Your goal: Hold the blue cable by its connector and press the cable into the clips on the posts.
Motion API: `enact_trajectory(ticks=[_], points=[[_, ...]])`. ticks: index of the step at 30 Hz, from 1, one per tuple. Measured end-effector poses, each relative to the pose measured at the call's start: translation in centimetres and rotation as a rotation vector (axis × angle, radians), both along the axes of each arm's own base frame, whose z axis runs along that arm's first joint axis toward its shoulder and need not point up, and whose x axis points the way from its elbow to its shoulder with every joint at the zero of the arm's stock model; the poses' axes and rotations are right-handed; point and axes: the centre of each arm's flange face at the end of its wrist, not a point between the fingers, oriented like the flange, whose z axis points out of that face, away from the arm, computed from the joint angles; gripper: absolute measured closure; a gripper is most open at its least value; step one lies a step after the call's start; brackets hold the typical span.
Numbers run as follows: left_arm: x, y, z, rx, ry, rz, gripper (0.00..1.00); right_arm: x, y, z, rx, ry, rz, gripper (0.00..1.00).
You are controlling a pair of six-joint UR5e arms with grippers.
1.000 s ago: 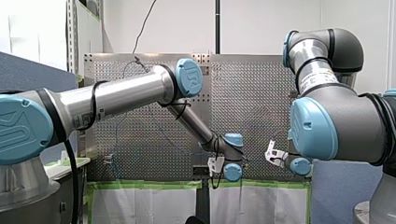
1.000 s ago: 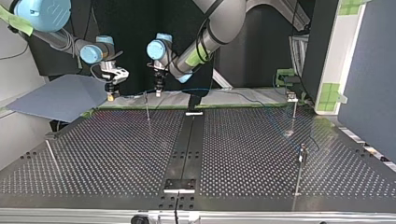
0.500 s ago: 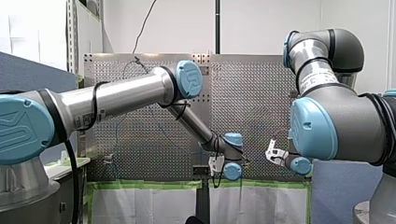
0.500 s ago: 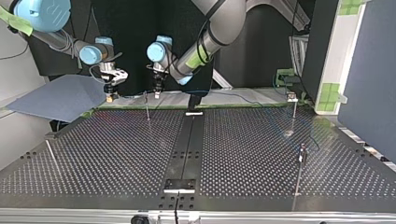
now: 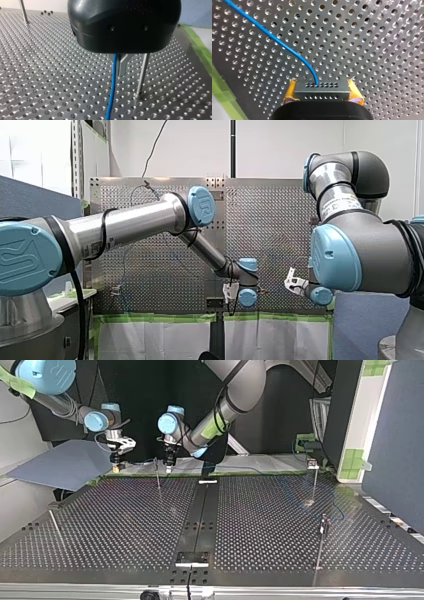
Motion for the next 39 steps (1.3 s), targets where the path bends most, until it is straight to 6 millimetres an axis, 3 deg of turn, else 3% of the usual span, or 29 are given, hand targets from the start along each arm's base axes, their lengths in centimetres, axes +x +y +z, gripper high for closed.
enact_trajectory(ticks=[15,22,27,32,39], points=[[4.9,1.2,2.9,-0.024,-0.027,0.017,1.0,1.2,-3.7,2.4,-0.042,-0.037,0.045,1.0],[6.1,2.3,3.0,-0.019,-0.023,0.031,1.0,1.4,-5.0,3.2,-0.024,-0.032,0.048,1.0],[5.7,2.4,2.4,0.009,0.0,0.028,1.0,1.7,-4.6,2.3,0.011,-0.024,0.043,1.0],[5.0,2.2,1.6,0.021,0.011,0.019,1.0,1.7,-4.0,-0.2,0.055,-0.018,0.034,1.0],[4.5,2.7,-2.0,0.072,0.068,0.001,1.0,1.7,-4.6,-1.1,0.059,-0.015,0.034,1.0]])
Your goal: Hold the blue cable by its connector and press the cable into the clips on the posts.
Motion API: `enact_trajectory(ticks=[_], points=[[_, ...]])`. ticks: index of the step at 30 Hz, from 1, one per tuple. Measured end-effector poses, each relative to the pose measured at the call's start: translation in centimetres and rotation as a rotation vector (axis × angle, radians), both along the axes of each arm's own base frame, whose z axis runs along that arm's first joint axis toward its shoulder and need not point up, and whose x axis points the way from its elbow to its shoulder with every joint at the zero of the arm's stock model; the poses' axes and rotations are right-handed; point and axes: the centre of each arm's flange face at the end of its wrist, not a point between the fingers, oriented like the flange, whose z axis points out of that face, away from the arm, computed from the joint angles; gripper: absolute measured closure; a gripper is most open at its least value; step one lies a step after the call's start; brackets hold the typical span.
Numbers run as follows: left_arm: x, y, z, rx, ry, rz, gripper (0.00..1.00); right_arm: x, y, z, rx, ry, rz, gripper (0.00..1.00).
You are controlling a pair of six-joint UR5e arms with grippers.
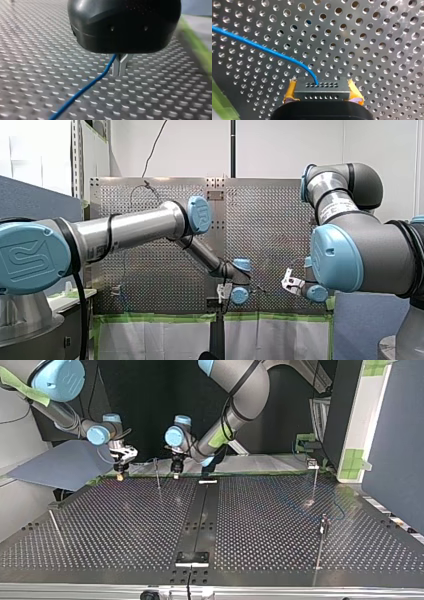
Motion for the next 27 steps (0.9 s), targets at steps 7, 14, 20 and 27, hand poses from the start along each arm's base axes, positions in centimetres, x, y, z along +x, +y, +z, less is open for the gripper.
enact_trajectory(ticks=[7,14,20,27], points=[[1.3,0.4,0.2,0.006,0.008,0.005,1.0,0.2,-1.3,0.8,-0.016,-0.003,0.003,1.0],[2.8,0.2,1.8,-0.017,-0.016,0.01,1.0,0.3,-1.9,1.3,-0.022,-0.003,0.006,1.0],[3.1,0.2,2.0,-0.017,-0.016,0.013,1.0,0.3,-2.0,1.3,-0.022,-0.005,0.006,1.0],[3.1,0.4,1.9,-0.014,-0.013,0.014,1.0,0.3,-2.0,1.3,-0.022,-0.007,0.006,1.0]])
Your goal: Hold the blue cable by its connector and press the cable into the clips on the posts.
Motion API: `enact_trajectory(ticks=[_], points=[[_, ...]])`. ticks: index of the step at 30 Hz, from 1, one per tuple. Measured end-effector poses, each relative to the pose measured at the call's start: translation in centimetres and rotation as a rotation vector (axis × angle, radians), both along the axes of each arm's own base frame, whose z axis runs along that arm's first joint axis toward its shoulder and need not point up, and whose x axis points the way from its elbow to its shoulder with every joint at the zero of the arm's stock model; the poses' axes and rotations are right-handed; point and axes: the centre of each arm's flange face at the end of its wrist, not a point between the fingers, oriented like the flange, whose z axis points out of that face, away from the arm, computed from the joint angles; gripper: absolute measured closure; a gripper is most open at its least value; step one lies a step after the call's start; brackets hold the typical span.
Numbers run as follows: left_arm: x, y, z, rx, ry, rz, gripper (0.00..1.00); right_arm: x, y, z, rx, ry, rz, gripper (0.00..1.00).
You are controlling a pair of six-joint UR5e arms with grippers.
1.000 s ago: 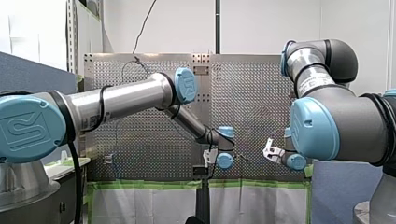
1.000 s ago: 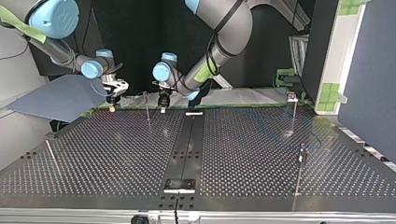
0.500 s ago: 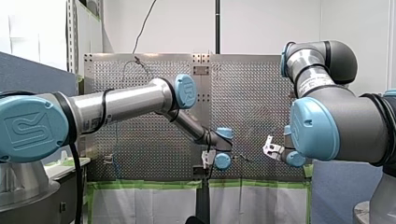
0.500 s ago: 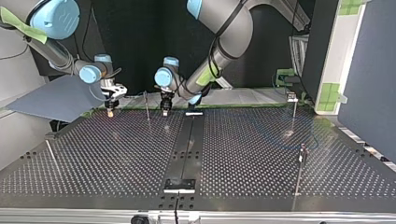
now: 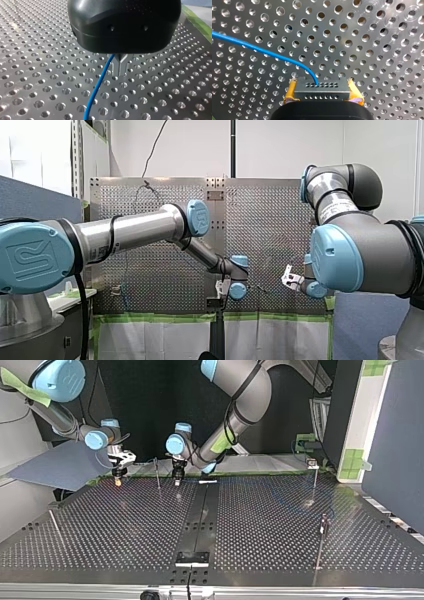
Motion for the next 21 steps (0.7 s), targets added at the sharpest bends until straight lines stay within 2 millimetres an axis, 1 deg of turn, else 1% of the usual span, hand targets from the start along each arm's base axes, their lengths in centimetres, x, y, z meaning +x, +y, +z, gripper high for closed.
enact_trajectory(ticks=[14,18,19,20,21], points=[[0.5,0.8,-0.3,0.001,0.005,0.012,1.0,0.1,0.0,-0.1,0.003,-0.002,0.006,1.0],[0.4,1.0,-0.6,0.006,0.011,0.013,1.0,0.1,0.0,-0.1,0.003,-0.002,0.006,1.0],[0.3,1.1,-0.8,0.008,0.014,0.013,0.91,0.1,0.0,-0.1,0.003,-0.002,0.006,1.0],[0.2,1.2,-1.0,0.01,0.016,0.013,0.71,0.1,0.0,-0.2,0.003,-0.002,0.006,1.0],[0.1,1.3,-1.2,0.013,0.02,0.015,0.71,0.1,0.0,-0.2,0.003,-0.002,0.006,1.0]])
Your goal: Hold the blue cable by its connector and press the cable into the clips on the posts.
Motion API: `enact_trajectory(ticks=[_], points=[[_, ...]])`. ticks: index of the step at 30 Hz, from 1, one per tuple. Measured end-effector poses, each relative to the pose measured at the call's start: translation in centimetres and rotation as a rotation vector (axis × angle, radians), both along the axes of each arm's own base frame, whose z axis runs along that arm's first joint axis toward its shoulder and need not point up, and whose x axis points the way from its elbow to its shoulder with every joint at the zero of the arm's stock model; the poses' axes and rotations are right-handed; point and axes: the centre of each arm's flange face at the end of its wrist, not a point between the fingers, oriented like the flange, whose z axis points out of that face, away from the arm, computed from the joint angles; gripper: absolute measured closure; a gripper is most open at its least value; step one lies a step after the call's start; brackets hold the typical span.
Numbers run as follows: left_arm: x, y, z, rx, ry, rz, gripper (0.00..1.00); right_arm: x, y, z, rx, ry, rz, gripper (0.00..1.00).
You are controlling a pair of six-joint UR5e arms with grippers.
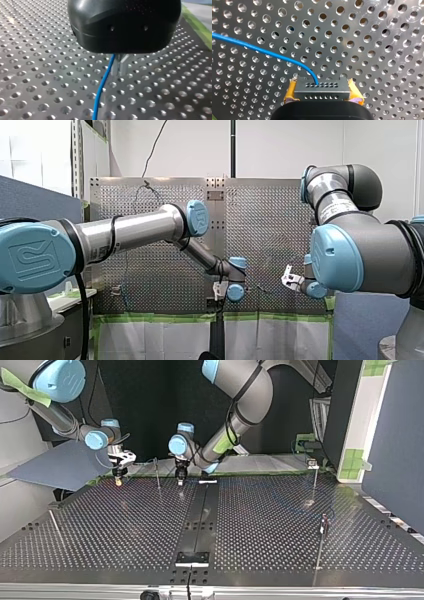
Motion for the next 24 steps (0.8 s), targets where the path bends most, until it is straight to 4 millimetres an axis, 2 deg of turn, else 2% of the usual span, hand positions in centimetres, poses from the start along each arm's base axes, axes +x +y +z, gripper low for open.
enact_trajectory(ticks=[1,2,7,9,10,11,12,13,14,17,24], points=[[-0.1,0.1,-0.2,0.003,0.003,0.002,0.61,0.0,0.0,0.0,0.0,0.0,0.0,1.0],[-0.2,0.2,-0.3,0.006,0.006,0.005,0.57,0.0,0.0,0.0,0.0,0.0,0.0,1.0],[-1.0,0.6,-1.2,0.037,0.02,0.023,0.57,0.0,0.0,-0.1,0.002,0.0,0.0,1.0],[-1.3,0.7,-1.6,0.043,0.029,0.016,0.54,0.0,0.0,-0.1,0.003,0.0,0.001,1.0],[-1.4,0.7,-1.8,0.044,0.032,0.01,0.43,0.0,0.0,-0.1,0.003,0.0,0.001,1.0],[-1.6,0.8,-1.9,0.045,0.036,0.004,0.26,0.0,0.1,-0.1,0.004,0.0,0.001,1.0],[-1.7,0.8,-2.1,0.048,0.041,-0.005,0.26,0.0,0.1,-0.1,0.005,0.0,0.001,1.0],[-1.9,0.8,-2.2,0.051,0.045,-0.012,0.2,0.0,0.1,-0.1,0.006,0.0,0.001,1.0],[-2.1,0.8,-2.4,0.054,0.049,-0.02,0.02,0.0,0.1,-0.2,0.007,0.0,0.001,1.0],[-2.8,0.6,-2.3,0.061,0.055,-0.05,0.02,0.0,0.1,-0.2,0.009,0.0,0.001,1.0],[-4.7,-0.1,-0.3,0.088,0.063,-0.096,0.02,0.0,0.2,-0.3,0.02,0.004,0.0,1.0]])
